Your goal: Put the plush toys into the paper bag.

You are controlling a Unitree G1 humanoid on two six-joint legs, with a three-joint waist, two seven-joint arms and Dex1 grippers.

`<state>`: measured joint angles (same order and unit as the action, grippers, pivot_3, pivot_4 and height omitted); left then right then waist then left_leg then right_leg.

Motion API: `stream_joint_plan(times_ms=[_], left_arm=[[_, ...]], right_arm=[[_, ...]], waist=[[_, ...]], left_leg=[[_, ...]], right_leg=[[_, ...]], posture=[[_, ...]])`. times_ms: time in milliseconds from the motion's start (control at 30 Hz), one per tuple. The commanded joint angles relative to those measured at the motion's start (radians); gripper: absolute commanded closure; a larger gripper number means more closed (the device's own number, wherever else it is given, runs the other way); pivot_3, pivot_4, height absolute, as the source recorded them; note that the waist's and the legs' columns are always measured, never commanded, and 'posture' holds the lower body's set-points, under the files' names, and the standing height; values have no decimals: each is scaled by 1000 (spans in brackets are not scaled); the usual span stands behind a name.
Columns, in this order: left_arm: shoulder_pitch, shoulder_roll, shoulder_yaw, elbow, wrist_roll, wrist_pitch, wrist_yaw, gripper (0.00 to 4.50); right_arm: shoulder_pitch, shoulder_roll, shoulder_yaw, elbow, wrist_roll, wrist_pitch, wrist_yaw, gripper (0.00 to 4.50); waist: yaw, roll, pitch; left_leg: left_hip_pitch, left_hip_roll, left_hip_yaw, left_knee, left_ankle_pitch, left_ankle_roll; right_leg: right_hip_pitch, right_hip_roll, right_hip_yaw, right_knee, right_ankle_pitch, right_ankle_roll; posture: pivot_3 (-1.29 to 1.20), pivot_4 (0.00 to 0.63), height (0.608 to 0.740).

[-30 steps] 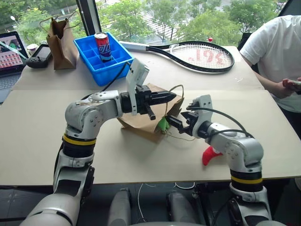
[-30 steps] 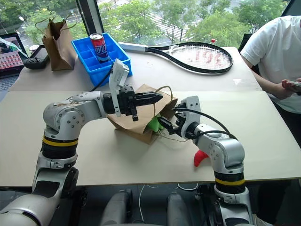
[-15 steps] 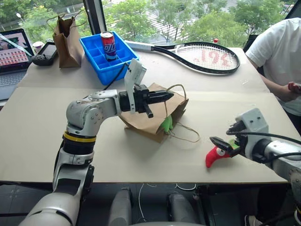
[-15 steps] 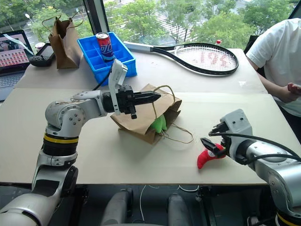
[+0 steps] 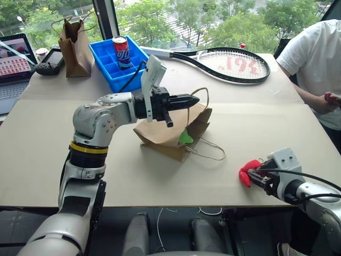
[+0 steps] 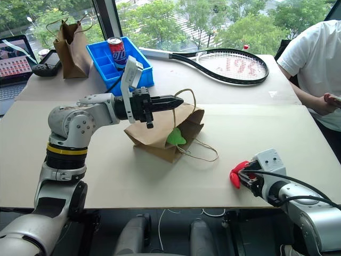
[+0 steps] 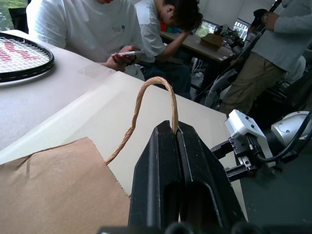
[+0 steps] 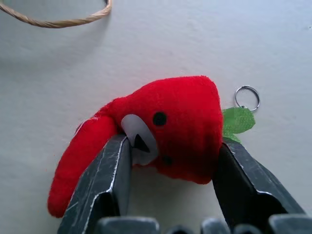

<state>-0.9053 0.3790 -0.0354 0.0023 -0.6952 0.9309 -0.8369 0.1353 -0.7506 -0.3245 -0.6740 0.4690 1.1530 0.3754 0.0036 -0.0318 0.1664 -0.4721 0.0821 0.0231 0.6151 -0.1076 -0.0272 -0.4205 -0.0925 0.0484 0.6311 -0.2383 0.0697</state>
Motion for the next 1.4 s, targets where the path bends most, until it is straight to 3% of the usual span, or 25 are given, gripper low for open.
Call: stream_joint_plan(times_ms=[33,133,267,433,600,833,1000,1033,1100,1233,1400], left_arm=[[-35,6,26,-19,-9,-10,-3,4500],[-40,11,31,-21,-9,-9,0,4500],[-49,6,34,-22,-12,-3,7,4500],[-55,-2,40,-32,-19,8,18,4500],[-53,1,43,-59,-36,26,30,4500],[-30,-2,53,-113,-59,65,57,4500],[-22,-2,60,-138,-76,85,80,4500],[-19,-3,63,-143,-81,91,90,4500],[-11,-7,71,-154,-91,103,109,4500],[9,-11,81,-182,-106,119,134,4500],[19,-6,84,-190,-109,121,154,4500]], right_arm=[[-33,-60,-42,0,-15,-42,41,3332],[-156,-137,-89,-3,41,-26,111,4401],[-359,-145,59,20,66,-11,128,4455],[-537,-21,282,115,8,-57,91,4455],[-731,166,510,401,-134,-249,89,4455],[-845,338,538,673,-193,-430,114,4455],[-866,515,391,840,-122,-529,66,4455],[-867,536,378,863,-117,-541,70,3836],[-865,570,365,894,-116,-561,73,3525],[-835,602,347,886,-124,-566,53,2085],[-758,563,306,751,-101,-468,29,328]], waist=[[0,0,0],[-3,0,0],[-12,0,1],[-16,-1,1],[-18,0,1],[-12,0,1],[-16,0,1],[-16,0,1],[-16,0,1],[-18,1,1],[-14,1,1]], left_leg=[[0,0,0,0,0,0],[0,0,0,0,0,0],[1,0,0,0,0,0],[1,0,-2,-1,0,0],[-2,-1,-2,0,0,1],[-4,-2,-2,-1,1,1],[-3,-1,-3,-1,1,0],[-3,-1,-3,-1,1,0],[-3,-1,-3,-1,1,0],[-3,-1,-3,-1,1,0],[-3,-1,-3,-1,1,0]], right_leg=[[0,0,0,0,0,0],[0,0,0,0,0,0],[-1,1,2,0,1,2],[1,2,1,0,2,3],[-2,2,2,0,6,2],[-2,2,2,0,5,4],[-2,3,2,2,5,4],[-2,2,2,2,5,4],[-2,2,2,2,5,4],[-2,2,2,3,5,4],[-2,2,2,3,5,4]], posture=[[0,150,735],[0,150,735],[0,150,735],[0,150,735],[0,150,735],[0,150,735],[0,150,735],[0,150,735],[0,150,735],[0,150,735],[0,150,735]])
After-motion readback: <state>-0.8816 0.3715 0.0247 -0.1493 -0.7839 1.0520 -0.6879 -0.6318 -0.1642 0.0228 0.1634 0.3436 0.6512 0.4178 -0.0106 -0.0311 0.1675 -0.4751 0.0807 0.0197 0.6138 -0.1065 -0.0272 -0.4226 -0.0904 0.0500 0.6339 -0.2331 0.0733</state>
